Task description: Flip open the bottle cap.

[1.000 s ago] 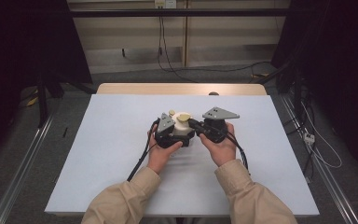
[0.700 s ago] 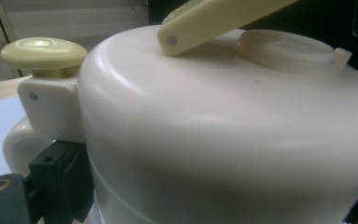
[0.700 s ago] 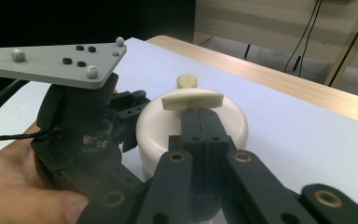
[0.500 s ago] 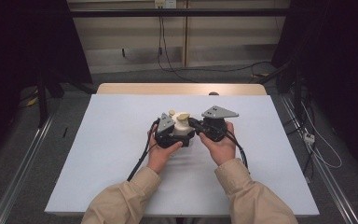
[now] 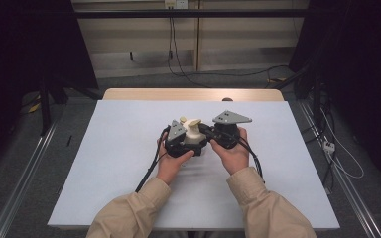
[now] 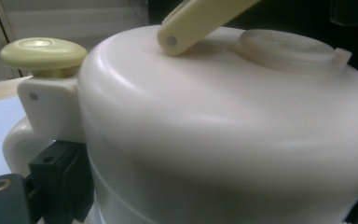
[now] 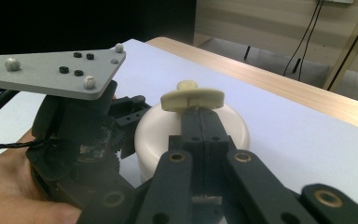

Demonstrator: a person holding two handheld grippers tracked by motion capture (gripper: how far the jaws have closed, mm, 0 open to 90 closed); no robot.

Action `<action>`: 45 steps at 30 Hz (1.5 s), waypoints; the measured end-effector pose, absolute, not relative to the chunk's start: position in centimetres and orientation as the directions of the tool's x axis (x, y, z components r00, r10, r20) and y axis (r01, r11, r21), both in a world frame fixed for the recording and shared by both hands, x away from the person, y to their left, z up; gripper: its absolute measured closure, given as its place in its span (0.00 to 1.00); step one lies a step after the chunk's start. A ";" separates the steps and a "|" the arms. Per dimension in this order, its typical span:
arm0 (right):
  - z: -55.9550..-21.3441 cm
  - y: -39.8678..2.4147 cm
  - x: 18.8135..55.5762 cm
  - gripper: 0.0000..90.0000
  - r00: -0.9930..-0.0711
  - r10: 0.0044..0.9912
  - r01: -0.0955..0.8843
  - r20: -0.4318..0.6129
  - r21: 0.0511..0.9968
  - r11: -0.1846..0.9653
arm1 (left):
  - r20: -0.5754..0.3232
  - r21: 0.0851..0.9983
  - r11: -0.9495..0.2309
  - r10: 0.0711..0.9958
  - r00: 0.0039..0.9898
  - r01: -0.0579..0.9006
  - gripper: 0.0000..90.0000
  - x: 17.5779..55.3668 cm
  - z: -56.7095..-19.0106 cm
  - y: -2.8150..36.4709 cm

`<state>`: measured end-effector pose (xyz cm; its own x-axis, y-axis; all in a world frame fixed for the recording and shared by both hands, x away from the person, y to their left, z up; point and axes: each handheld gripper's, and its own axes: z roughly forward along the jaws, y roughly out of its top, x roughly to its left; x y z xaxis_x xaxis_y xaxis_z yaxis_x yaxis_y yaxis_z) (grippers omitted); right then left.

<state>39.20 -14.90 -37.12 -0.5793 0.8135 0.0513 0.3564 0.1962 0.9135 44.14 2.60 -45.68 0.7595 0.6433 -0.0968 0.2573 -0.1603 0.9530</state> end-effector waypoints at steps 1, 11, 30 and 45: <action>-37.1 -14.9 39.2 1.00 -0.578 0.814 0.357 0.053 0.914 0.195 | -0.097 0.953 -0.160 0.643 0.759 0.257 0.07 44.1 -45.7 2.6; -37.0 -14.8 39.6 1.00 -0.584 0.810 0.352 0.049 0.915 0.198 | -0.095 0.953 -0.162 0.643 0.760 0.256 0.07 44.1 -45.7 2.6; -36.7 -14.4 40.0 1.00 -0.584 0.811 0.340 0.036 0.918 0.205 | -0.093 0.953 -0.163 0.643 0.760 0.255 0.07 44.1 -45.7 2.6; -36.7 -14.2 40.4 1.00 -0.590 0.807 0.331 0.033 0.921 0.204 | -0.093 0.953 -0.164 0.644 0.759 0.256 0.07 44.1 -45.7 2.6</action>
<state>40.37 -14.17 -36.66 -0.5903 0.8065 0.0333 0.3307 0.2039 0.9214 44.12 2.59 -45.65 0.7594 0.6439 -0.0933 0.2558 -0.1636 0.9528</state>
